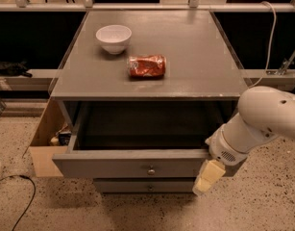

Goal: Close top drawer

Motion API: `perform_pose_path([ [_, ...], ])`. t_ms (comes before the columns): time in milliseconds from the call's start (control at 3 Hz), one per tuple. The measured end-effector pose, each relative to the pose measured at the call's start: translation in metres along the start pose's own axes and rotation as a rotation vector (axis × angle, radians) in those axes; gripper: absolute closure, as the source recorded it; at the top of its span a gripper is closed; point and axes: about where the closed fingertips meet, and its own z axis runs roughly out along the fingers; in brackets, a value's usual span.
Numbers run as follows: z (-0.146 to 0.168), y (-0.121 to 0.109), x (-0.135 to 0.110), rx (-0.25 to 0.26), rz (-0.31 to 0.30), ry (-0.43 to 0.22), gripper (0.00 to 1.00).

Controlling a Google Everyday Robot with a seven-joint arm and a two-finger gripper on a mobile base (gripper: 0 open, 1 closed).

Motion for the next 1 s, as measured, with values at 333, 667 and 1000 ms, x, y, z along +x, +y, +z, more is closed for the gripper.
perform_pose_path([
  [333,-0.008,0.009,0.01,0.006,-0.007,0.016,0.0],
  [667,-0.036,-0.003,0.001,0.034,-0.005,0.016,0.0],
  [1000,-0.082,0.0,-0.009,0.084,-0.024,0.006,0.0],
])
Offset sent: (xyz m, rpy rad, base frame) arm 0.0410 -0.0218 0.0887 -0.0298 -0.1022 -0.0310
